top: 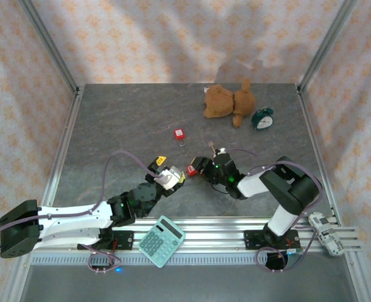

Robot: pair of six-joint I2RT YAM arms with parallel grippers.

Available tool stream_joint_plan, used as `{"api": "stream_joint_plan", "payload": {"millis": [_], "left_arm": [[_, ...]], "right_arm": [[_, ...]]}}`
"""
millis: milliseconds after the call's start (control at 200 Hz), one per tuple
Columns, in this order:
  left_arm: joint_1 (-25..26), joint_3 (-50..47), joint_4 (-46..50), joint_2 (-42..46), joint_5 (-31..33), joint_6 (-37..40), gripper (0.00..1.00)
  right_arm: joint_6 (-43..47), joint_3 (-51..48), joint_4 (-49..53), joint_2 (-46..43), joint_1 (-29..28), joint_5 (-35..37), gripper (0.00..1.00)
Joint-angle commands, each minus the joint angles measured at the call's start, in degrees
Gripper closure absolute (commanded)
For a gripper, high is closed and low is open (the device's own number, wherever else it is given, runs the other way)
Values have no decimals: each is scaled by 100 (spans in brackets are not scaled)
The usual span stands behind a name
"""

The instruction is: Unlock with the key

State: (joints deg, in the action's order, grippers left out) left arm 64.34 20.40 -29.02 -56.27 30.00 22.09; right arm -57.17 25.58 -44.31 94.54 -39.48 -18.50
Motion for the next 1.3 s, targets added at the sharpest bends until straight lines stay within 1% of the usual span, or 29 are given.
{"api": "stream_joint_plan", "payload": {"millis": [0, 140, 230, 285, 345, 435, 460, 485, 581, 636, 701, 811, 886, 946, 1001, 1136, 1296], "left_arm": [[-18, 53, -288, 81, -29, 82, 23], [-24, -95, -794, 72, 169, 148, 23], [-22, -121, -1484, 55, 879, 167, 20], [-23, -1, -1550, 86, 1153, 268, 20], [-25, 260, -1216, 154, 1510, 193, 16], [-43, 703, -417, 262, 1790, 27, 13], [-50, 821, -183, 294, 1861, -70, 10], [-68, 942, 85, 317, 1909, -190, 8], [-171, 1252, 665, 354, 2178, -518, 8], [-321, 1401, 990, 345, 2273, -717, 8], [-587, 1577, 1524, 336, 2138, -1093, 9], [-1273, 1899, 2440, 184, 1372, -2125, 9], [-1818, 2366, 3245, -161, 658, -2841, 9], [-2116, 2770, 3749, -588, 484, -3222, 9], [-2252, 3144, 4079, -1039, 478, -3376, 9], [-2353, 3993, 4551, -2163, 483, -3618, 5], [-2558, 4858, 4718, -3390, 54, -4013, 4]], "right_arm": [[177, -149, 1395, -516, 81, 645, 41], [408, -102, 2678, -1237, 274, 1062, 34], [524, -19, 3458, -1714, 428, 1252, 32], [630, -3, 3819, -2076, 467, 1369, 32], [768, -8, 4101, -2514, 461, 1522, 32], [961, 37, 4484, -3140, 468, 1677, 32], [1036, 70, 4608, -3299, 468, 1700, 32], [1126, 121, 4743, -3436, 468, 1730, 32], [1498, 362, 5325, -3834, 476, 1854, 31], [1711, 518, 5617, -3980, 486, 1908, 31], [1898, 635, 5870, -4104, 492, 1946, 31], [2009, 629, 6021, -4285, 503, 1996, 31], [2024, 550, 6003, -4360, 503, 2047, 31], [2041, 488, 5930, -4358, 512, 2102, 31], [2072, 450, 5850, -4316, 521, 2156, 31], [2281, 536, 5654, -4031, 554, 2234, 30], [2864, 1137, 5766, -3222, 565, 2185, 30]]}}
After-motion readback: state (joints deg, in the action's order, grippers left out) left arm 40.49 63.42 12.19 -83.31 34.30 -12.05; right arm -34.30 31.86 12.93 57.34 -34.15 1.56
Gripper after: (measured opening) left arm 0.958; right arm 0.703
